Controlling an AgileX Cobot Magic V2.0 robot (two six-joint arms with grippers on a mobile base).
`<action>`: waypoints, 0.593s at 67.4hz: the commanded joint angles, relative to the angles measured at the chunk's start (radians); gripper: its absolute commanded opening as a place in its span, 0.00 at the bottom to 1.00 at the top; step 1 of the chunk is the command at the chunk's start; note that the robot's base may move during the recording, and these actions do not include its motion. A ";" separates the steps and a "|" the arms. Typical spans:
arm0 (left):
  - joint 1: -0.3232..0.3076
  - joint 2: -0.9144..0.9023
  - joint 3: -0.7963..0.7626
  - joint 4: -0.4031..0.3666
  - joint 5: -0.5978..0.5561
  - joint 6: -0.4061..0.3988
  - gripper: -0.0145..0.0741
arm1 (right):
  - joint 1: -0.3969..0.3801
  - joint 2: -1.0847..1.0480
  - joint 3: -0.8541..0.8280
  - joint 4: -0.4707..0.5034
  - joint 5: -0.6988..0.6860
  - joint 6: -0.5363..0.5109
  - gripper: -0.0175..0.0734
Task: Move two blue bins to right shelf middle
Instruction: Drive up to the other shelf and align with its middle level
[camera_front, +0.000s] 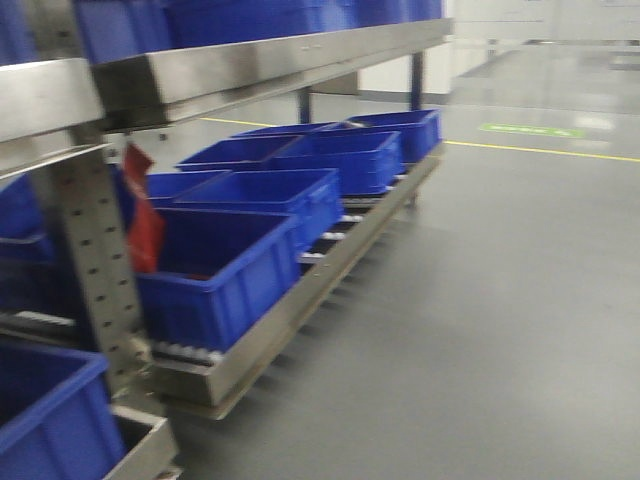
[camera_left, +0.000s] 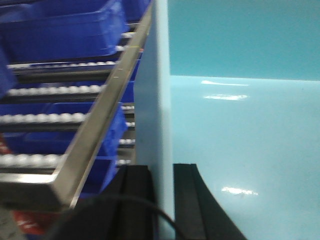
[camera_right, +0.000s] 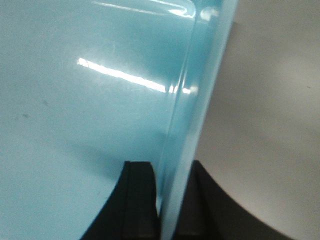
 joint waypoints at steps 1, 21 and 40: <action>-0.007 -0.019 -0.014 -0.051 -0.110 -0.003 0.04 | 0.004 -0.009 -0.008 0.015 -0.030 -0.020 0.03; -0.007 -0.019 -0.014 -0.051 -0.110 -0.003 0.04 | 0.004 -0.009 -0.008 0.015 -0.030 -0.020 0.03; -0.007 -0.019 -0.014 -0.051 -0.110 -0.003 0.04 | 0.004 -0.009 -0.008 0.015 -0.030 -0.020 0.03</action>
